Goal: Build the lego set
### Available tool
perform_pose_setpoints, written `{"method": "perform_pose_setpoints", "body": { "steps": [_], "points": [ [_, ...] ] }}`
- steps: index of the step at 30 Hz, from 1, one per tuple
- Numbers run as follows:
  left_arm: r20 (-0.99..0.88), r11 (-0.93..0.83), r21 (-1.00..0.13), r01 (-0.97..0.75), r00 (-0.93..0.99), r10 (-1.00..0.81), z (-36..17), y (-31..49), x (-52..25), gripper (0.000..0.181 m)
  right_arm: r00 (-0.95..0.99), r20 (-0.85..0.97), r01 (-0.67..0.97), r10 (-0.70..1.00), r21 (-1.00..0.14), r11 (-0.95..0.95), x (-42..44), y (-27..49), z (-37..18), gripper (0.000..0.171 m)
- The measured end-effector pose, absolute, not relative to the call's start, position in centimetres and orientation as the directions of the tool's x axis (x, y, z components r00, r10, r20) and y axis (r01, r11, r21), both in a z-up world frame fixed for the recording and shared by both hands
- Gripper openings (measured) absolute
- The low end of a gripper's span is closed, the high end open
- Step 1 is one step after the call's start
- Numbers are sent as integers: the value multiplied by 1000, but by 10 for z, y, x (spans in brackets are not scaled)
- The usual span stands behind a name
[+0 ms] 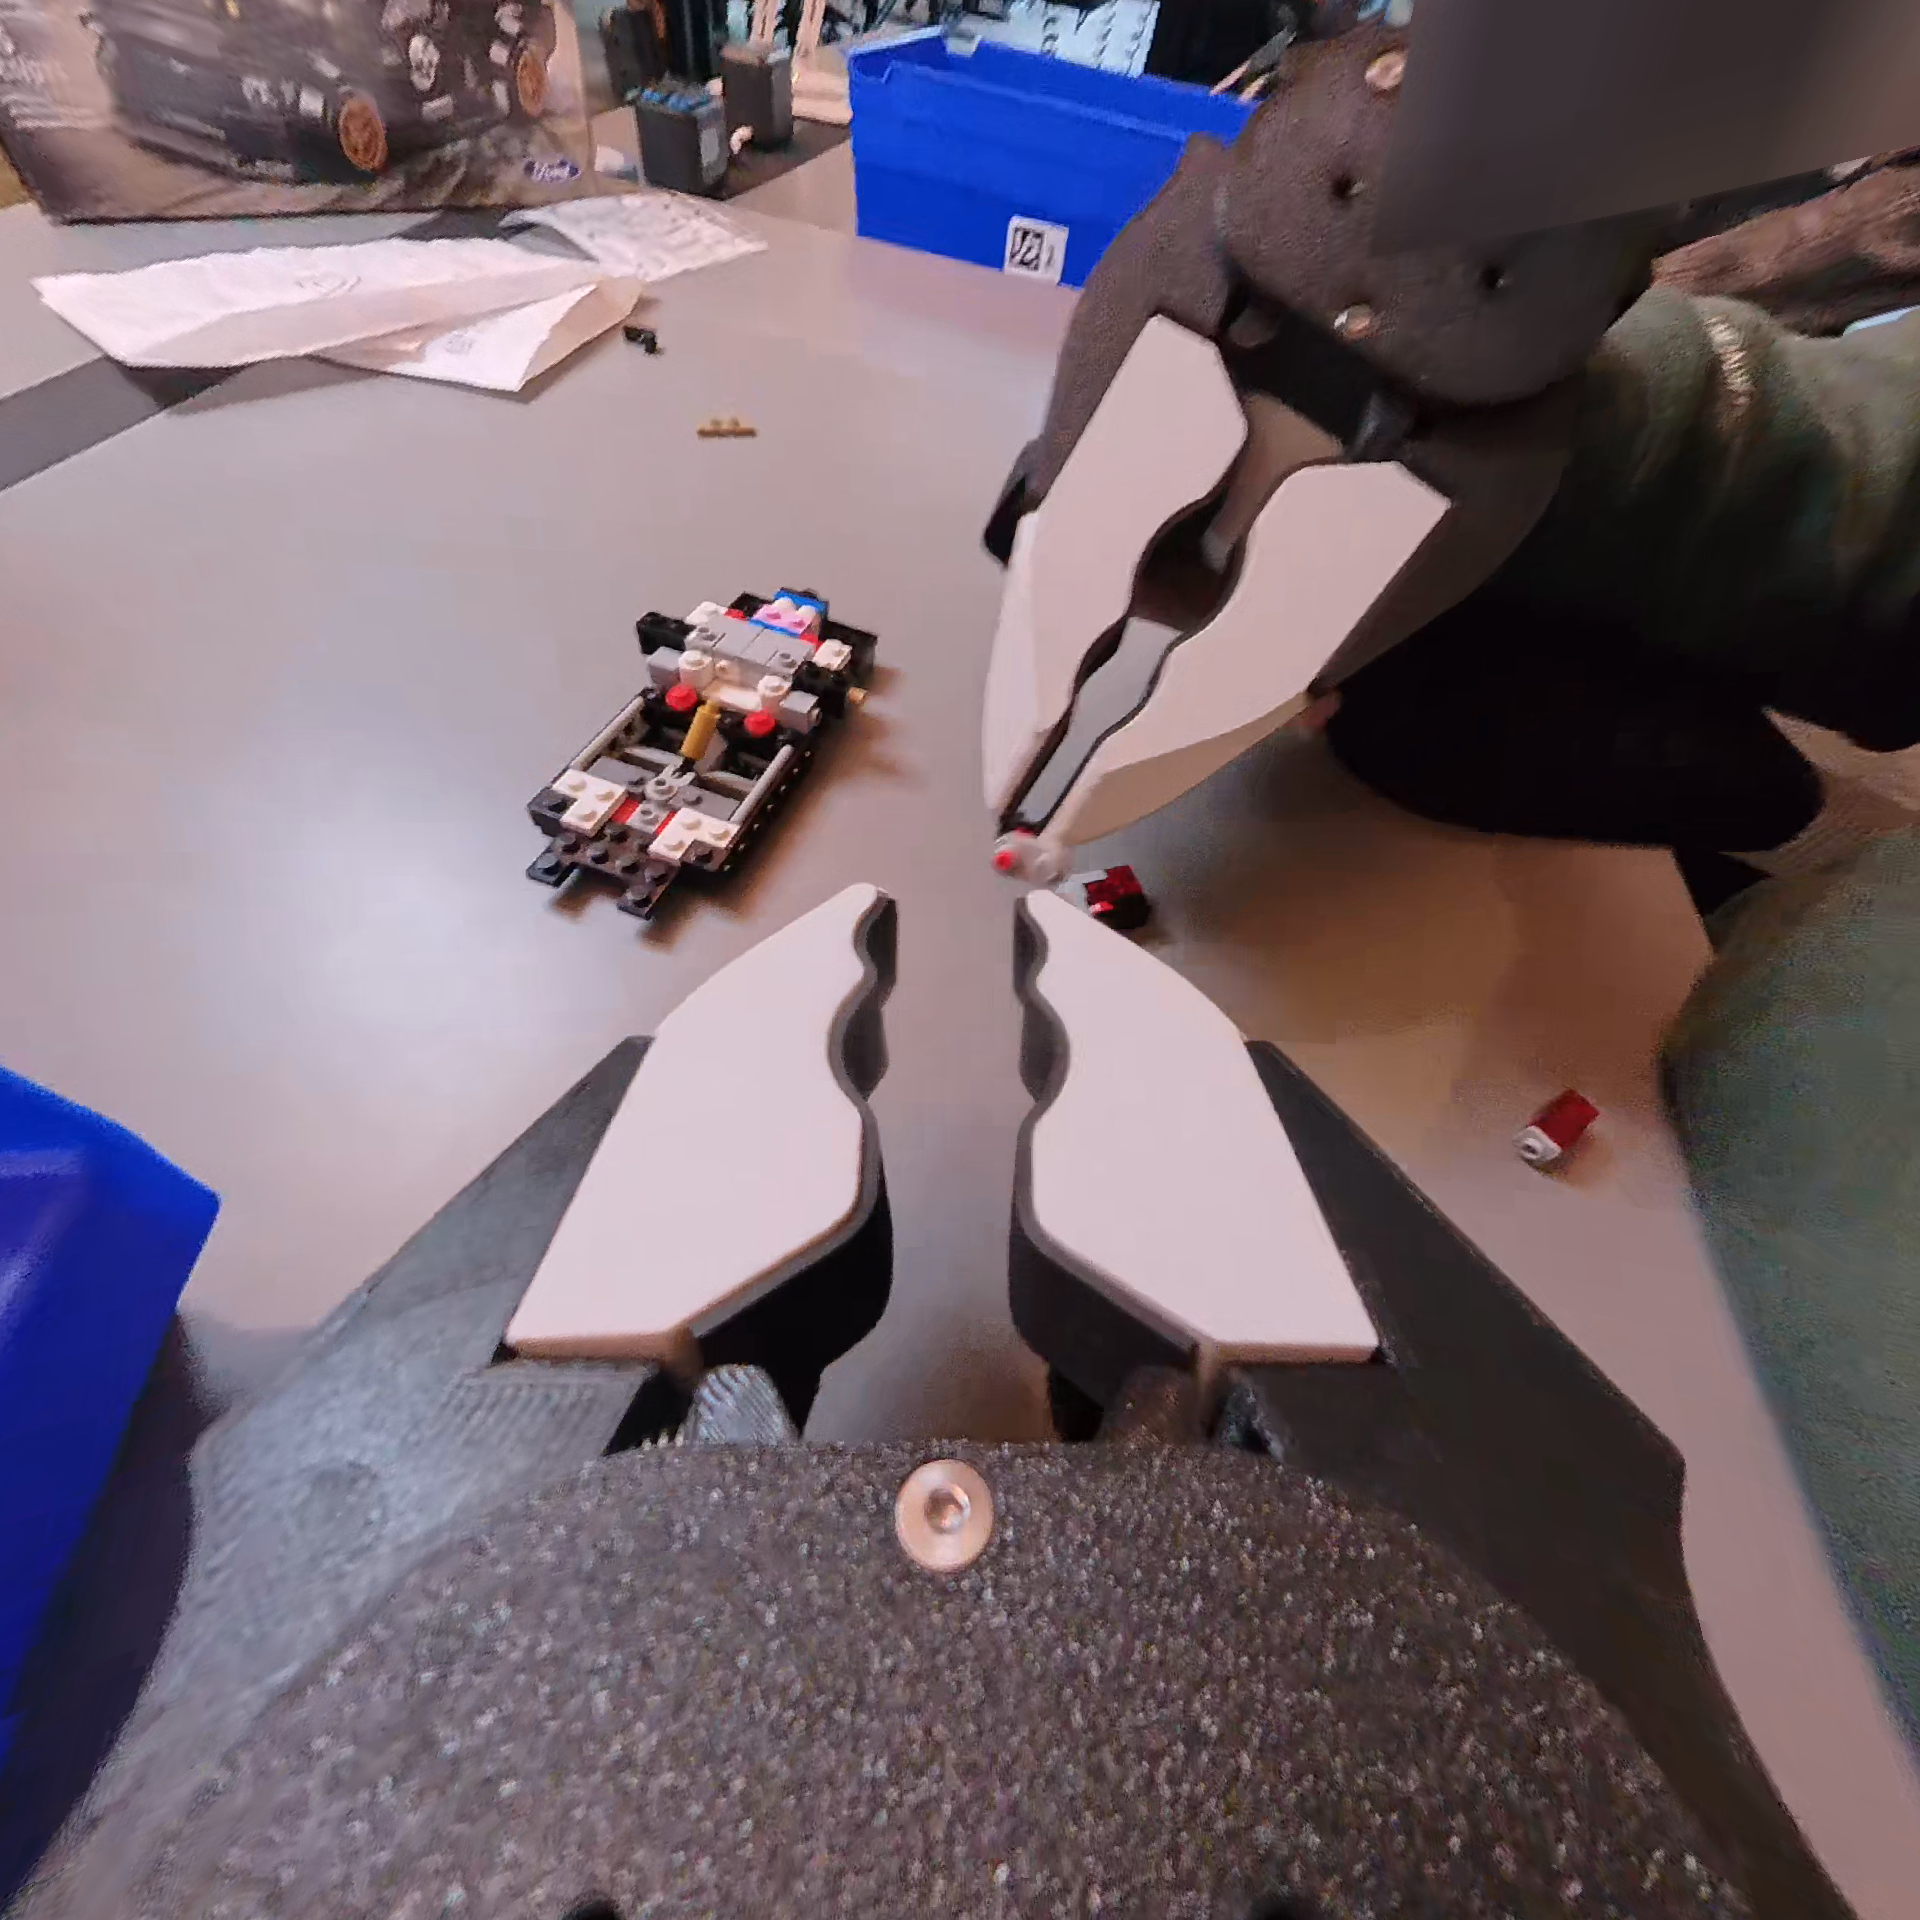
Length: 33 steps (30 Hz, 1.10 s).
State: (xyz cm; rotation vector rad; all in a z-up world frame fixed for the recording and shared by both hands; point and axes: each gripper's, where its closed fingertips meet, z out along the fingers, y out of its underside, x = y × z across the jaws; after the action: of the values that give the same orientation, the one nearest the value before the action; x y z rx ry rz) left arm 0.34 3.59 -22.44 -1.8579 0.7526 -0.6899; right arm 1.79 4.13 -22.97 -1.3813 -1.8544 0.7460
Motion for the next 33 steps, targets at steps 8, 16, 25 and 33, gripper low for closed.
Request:
{"method": "perform_pose_setpoints", "body": {
  "steps": [8,16,25,33],
  "points": [
    [24,-271,-906,-325,600,-799,-235,25,7,24,-233,197,480,952,-828,289,-6,26,-227,6],
    [-56,-235,-880,-412,581,-812,-243,22,9,16,-255,154,433,955,-865,255,-2,22,-235,6],
    [-78,-223,-882,-416,593,-801,-240,25,-1,16,-244,162,427,956,-868,255,4,30,-239,0],
    [5,-226,-931,-285,611,-791,-225,28,-1,16,-196,200,333,960,-907,257,3,35,-218,19]
  ]
}}
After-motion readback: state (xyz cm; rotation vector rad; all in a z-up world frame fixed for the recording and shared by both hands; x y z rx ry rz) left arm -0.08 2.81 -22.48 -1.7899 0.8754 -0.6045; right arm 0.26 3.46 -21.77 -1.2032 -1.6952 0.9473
